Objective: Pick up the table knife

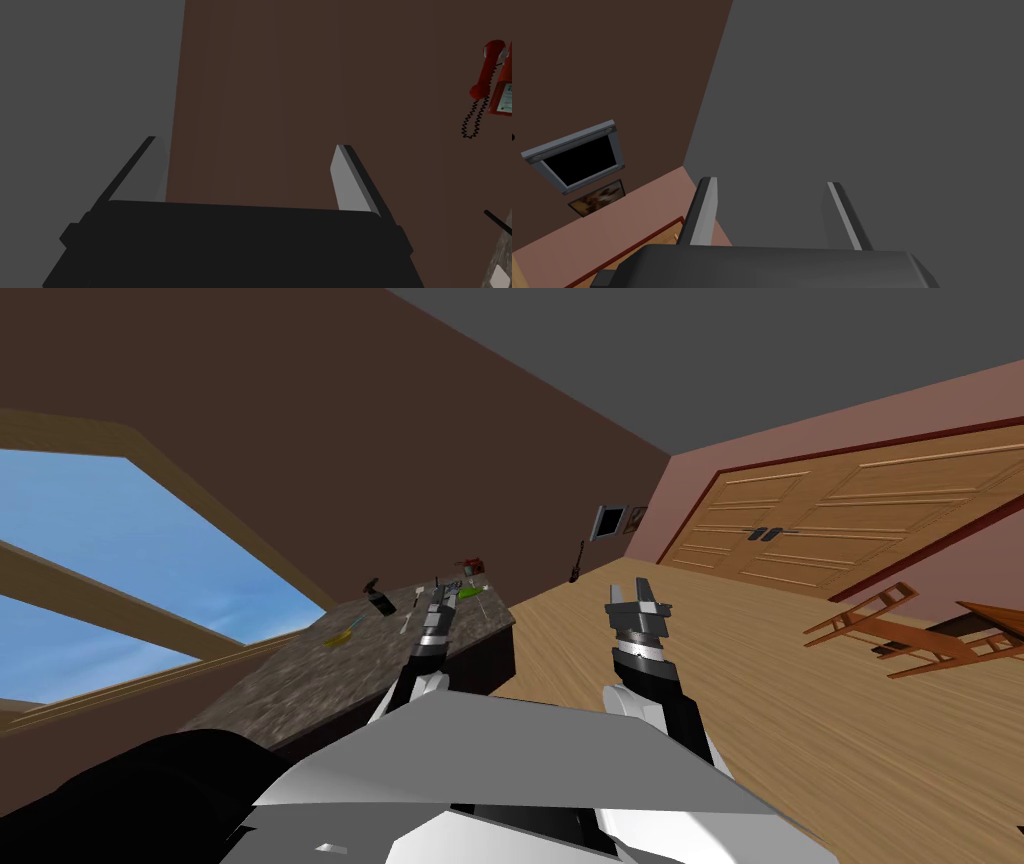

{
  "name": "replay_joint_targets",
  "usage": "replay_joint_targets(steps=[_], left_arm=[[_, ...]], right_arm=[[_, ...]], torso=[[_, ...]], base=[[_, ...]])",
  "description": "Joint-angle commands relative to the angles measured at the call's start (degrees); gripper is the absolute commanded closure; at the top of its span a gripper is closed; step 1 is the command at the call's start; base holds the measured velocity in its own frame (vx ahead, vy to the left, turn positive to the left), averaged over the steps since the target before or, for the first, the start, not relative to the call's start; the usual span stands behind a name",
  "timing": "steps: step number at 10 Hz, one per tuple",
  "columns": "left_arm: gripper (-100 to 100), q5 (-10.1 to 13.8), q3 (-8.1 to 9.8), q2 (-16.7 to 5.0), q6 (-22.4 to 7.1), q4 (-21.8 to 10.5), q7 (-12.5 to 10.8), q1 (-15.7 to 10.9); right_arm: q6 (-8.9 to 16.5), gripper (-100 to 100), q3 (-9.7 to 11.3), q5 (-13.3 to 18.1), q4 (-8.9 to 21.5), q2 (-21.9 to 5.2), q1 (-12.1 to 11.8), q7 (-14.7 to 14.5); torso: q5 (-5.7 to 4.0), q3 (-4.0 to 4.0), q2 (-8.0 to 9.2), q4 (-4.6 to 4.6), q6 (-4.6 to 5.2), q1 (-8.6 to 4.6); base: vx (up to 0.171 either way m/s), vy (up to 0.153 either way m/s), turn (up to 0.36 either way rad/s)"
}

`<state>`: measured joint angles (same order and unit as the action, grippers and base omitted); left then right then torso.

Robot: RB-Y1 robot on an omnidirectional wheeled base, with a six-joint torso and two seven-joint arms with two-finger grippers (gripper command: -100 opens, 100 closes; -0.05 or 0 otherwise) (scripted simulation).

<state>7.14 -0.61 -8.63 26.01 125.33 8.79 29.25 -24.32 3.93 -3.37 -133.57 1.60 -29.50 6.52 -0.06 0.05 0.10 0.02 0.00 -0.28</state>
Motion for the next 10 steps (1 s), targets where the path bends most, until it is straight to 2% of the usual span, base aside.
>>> replay_joint_targets(steps=[1,6,10], left_arm=[[-100,1.8,1.60,-2.2,-1.7,-1.2,-0.1,0.5],[-100,8.2,7.09,-8.9,-8.6,-4.1,0.1,2.5],[-100,13.4,11.58,-14.6,-14.7,-6.2,0.5,4.6]], right_arm=[[0.0,0,0.0,0.0,0.0,0.0,0.0,0.0],[0.0,0,0.0,0.0,0.0,0.0,0.0,0.0],[0.0,0,0.0,0.0,0.0,0.0,0.0,0.0]], torso=[[0.00,0.00,0.00,0.00,0.00,0.00],[-0.06,0.06,0.10,0.02,0.00,-0.25],[-0.07,-0.01,-0.02,0.00,0.00,-0.31]], base=[[-0.041,-0.096,0.023],[-0.053,-0.128,0.028],[-0.016,-0.150,0.022]])
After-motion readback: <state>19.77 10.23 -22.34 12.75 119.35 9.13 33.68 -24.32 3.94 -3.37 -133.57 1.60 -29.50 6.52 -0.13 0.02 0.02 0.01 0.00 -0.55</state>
